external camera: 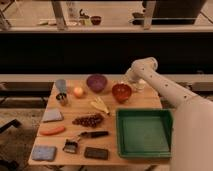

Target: Place fork in red bowl

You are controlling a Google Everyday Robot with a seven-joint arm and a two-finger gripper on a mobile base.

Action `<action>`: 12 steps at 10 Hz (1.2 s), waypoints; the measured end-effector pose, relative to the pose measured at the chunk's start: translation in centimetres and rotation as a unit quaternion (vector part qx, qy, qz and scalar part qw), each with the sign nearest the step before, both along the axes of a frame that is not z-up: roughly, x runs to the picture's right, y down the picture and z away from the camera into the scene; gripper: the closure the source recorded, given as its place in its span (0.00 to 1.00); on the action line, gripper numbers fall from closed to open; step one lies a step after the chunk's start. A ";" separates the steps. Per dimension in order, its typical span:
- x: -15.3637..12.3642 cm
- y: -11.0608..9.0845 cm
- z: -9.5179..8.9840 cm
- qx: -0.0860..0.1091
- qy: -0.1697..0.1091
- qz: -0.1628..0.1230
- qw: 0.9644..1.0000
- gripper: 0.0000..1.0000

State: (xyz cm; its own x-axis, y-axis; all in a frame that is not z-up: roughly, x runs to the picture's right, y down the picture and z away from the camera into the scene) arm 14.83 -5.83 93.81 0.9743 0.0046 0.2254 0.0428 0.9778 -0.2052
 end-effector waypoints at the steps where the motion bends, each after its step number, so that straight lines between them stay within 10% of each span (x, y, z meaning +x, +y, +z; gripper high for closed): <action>1: 0.0 0.0 0.0 0.000 0.001 0.001 1.000 0.82; 4: -0.7 -0.2 -0.8 0.003 0.007 0.002 1.000 1.00; 12: -1.9 0.3 -2.5 0.000 -0.001 0.012 1.000 1.00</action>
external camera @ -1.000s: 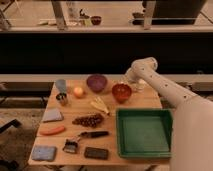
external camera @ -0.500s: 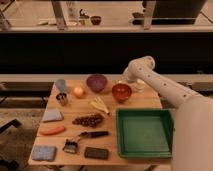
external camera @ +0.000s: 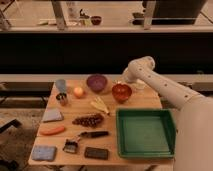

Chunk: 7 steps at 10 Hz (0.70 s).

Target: Place fork in red bowl

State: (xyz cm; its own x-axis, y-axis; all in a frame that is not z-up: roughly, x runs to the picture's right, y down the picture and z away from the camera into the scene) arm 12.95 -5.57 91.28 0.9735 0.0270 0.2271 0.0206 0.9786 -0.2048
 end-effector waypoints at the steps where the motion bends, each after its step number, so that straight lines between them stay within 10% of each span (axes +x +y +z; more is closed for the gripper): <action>1: 0.1 0.1 -0.3 -0.001 -0.001 0.004 1.000 1.00; 7: 0.2 1.7 -1.6 -0.013 -0.004 0.015 1.000 1.00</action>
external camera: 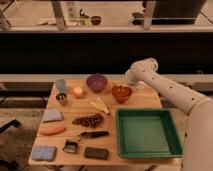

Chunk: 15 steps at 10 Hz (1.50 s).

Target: Place fork in red bowl

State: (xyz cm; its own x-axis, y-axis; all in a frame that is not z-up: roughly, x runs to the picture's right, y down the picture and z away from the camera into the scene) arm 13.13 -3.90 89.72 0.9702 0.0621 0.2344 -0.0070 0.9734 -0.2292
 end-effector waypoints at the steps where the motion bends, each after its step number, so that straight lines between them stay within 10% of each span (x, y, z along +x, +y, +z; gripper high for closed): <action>1: 0.2 0.2 -0.1 0.000 0.002 0.001 1.000 1.00; 6: 0.8 1.0 -0.3 -0.001 0.019 -0.006 1.000 0.99; 15: 0.7 1.3 -0.3 0.002 0.024 -0.011 1.000 0.20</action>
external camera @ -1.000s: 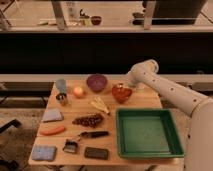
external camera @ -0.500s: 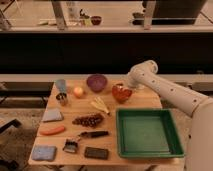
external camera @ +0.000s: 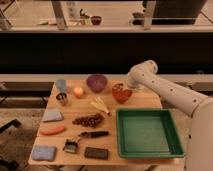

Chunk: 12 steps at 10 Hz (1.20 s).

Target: Place fork in red bowl

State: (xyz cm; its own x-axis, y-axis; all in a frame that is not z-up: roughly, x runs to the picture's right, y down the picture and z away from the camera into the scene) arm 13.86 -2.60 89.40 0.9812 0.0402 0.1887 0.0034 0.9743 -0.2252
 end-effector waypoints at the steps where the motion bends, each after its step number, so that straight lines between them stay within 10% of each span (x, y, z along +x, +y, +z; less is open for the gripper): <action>1: 0.1 0.1 0.0 0.000 0.001 0.001 1.000 0.20; 7: 0.3 -0.2 0.0 0.009 0.003 0.010 1.000 0.20; 12: 0.2 -2.8 -3.6 0.064 -0.008 0.043 0.997 0.20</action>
State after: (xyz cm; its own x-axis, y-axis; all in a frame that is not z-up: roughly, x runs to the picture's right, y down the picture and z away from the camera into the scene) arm 14.09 -5.36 85.80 0.9721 0.0995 0.2123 -0.0795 0.9918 -0.1005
